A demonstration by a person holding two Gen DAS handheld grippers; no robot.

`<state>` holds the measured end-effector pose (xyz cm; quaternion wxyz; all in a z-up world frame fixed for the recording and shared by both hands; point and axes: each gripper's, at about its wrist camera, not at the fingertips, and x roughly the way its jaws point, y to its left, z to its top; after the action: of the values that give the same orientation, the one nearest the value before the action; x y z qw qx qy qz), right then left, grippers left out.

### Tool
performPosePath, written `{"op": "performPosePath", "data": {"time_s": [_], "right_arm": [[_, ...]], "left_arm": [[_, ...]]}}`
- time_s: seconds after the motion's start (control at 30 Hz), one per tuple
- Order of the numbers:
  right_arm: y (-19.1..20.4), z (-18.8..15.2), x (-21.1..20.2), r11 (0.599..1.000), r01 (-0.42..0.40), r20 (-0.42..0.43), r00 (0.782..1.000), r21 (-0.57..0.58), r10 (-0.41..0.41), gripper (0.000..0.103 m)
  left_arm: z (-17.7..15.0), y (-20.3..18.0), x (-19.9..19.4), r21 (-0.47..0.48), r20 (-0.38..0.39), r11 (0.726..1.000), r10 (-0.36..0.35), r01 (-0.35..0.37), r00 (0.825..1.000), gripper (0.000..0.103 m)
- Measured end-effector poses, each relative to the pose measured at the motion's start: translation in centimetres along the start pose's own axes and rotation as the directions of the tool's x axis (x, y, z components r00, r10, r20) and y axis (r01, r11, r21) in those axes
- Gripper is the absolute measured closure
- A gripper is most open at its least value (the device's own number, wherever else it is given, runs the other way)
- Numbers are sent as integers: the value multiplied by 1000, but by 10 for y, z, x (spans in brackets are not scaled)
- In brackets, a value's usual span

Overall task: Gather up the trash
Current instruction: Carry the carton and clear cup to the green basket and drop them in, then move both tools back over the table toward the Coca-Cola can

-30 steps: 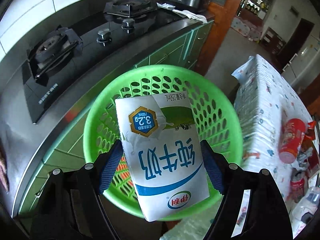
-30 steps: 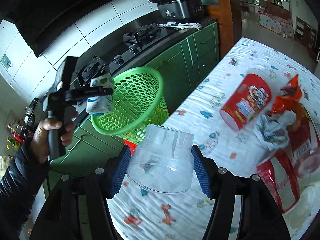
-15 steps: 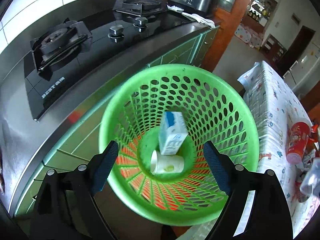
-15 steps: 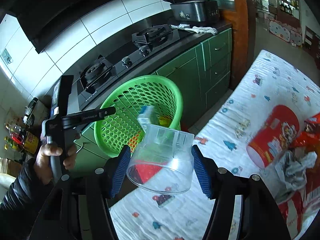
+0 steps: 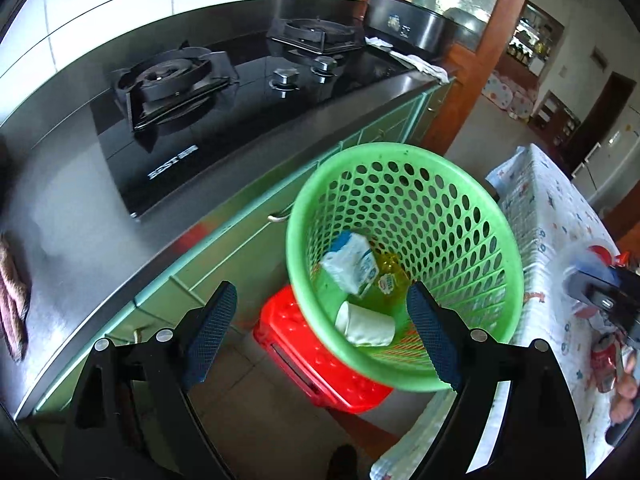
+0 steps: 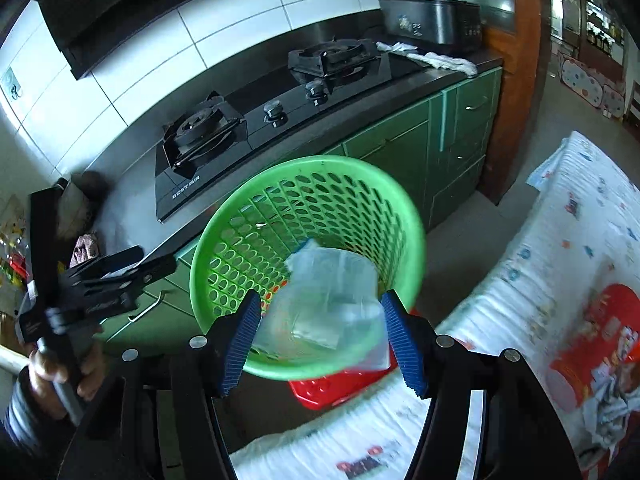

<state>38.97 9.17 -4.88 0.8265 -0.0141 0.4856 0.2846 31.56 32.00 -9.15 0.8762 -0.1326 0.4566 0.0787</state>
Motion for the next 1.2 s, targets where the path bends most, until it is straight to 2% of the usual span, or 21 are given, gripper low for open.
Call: {"op": "performPosePath", "data": {"time_s": [0.2,0.37,0.53,0.8,1.0,1.2], "right_arm": [[16,10,34,1000,6,-27,1000,-17,-6,47],[21,14,52,999,-46,-30,999,-3,45,46],[16,7,56,1000,-15,-37,999,-12,15,46],[8,-3,38,1000,-3,-27,1000,-14,2,46],[5,-14,10,1000,6,13,1000,-24,-6,42],[-1,-29,-20,997,53,45,998,-57,-50,42]], "left_arm": [[-13,15,-12,-37,4,999,-9,9,1000,16],[-20,21,-12,-36,-6,999,8,-8,1000,16],[-21,25,-12,-54,0,998,-9,9,1000,16],[-27,17,-6,-45,-17,999,-23,22,1000,16],[-26,2,-11,-18,-11,999,-30,30,999,16],[-28,-16,-18,11,-5,999,-50,50,999,16]]}}
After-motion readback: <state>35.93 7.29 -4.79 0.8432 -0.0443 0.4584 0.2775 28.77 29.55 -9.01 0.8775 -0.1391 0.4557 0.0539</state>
